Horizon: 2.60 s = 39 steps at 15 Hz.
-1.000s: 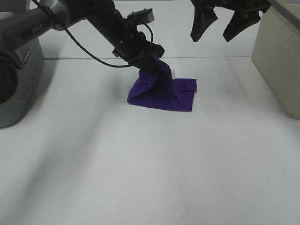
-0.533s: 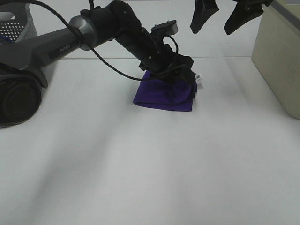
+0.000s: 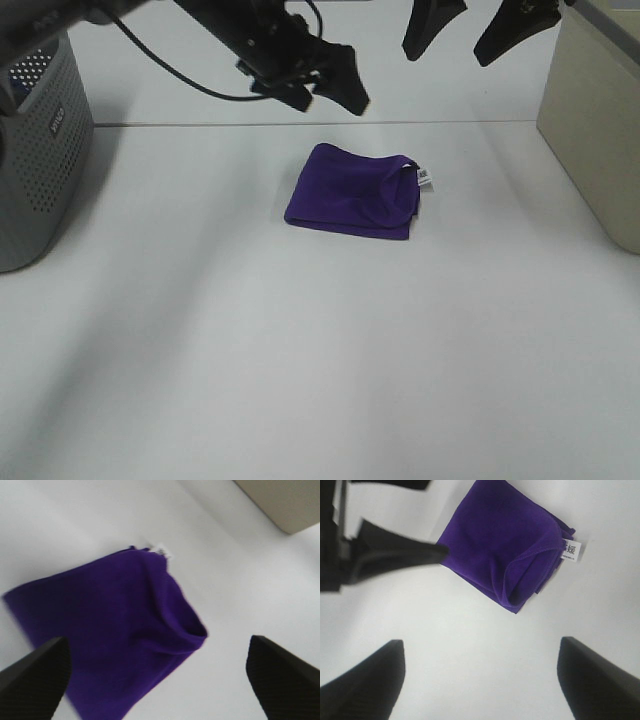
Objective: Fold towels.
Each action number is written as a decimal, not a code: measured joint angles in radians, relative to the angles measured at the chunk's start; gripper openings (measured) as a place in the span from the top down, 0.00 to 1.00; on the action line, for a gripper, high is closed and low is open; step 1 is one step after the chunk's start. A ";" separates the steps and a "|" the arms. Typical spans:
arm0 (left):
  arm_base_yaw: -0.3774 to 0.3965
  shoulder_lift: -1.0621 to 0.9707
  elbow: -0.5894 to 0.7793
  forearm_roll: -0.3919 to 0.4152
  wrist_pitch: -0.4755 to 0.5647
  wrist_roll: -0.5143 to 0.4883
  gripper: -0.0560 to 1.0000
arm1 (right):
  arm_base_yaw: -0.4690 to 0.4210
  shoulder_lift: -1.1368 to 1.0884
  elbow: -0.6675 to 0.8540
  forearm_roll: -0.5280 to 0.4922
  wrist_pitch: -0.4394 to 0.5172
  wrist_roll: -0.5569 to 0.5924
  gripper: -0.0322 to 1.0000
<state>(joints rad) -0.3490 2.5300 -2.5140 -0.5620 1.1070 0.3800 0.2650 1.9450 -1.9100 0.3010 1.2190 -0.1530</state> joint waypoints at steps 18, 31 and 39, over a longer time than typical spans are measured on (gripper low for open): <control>0.139 -0.061 0.000 0.251 0.104 -0.159 0.12 | 0.000 0.459 0.000 0.336 -0.259 -0.872 0.21; 0.139 -0.041 0.000 0.252 0.104 -0.132 0.12 | -0.099 0.466 0.000 0.190 -0.278 -0.744 0.21; 0.139 -0.050 -0.009 0.325 0.106 -0.173 0.12 | -0.101 0.242 -0.158 0.152 -0.124 -0.481 0.21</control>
<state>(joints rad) -0.2100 2.4800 -2.5230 -0.2370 1.2130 0.2070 0.1640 2.1870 -2.0680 0.4530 1.0950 -0.6340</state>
